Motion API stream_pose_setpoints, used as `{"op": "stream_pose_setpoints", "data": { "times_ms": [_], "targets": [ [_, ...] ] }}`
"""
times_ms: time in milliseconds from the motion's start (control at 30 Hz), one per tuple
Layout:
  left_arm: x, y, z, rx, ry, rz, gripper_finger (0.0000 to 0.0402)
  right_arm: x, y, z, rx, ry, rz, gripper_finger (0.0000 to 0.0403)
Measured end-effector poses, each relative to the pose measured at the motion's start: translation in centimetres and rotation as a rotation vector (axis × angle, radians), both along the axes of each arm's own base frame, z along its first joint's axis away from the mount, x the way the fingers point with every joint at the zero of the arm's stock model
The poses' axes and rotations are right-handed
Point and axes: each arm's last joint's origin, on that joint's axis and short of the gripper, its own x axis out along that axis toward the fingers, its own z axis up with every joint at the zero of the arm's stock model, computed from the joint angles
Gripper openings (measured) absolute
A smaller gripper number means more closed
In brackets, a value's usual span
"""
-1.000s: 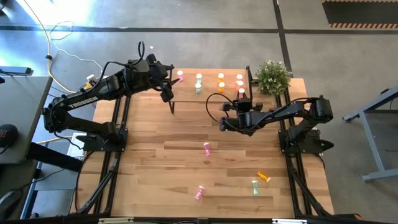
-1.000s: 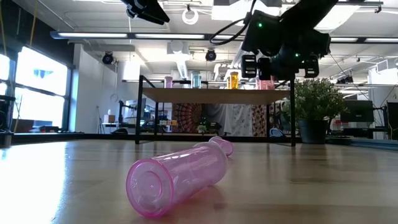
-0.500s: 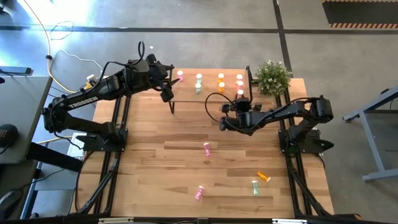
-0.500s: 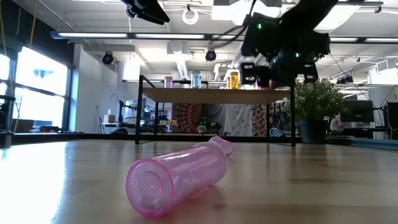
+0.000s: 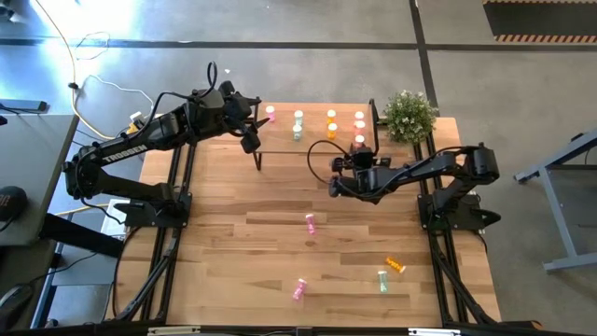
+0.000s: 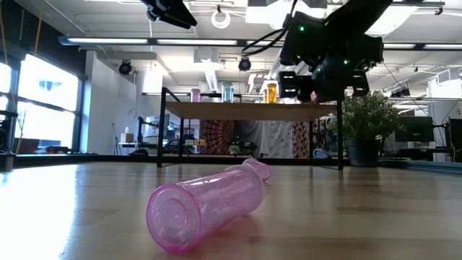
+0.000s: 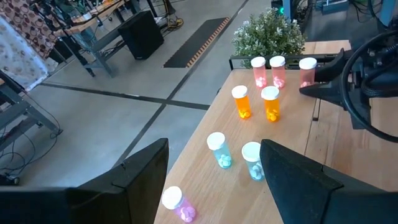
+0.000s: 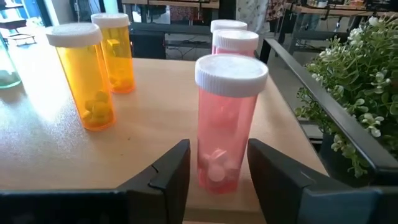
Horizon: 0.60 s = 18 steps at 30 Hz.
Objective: Pick and place medicine bottles onto shelf by color
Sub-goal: Put the pink pill bottle on the shelf aligned with the other pink pill bottles
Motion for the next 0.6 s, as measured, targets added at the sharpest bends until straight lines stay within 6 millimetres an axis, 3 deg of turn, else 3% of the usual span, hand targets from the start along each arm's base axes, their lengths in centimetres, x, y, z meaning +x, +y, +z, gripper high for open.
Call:
{"op": "stream_pose_setpoints", "data": {
  "times_ms": [600],
  "targets": [
    [0.0,0.0,0.0,-0.001,0.001,0.000,0.0245,-0.6,-0.8,1.3,0.053,-0.046,-0.011,0.0152]
  ]
}}
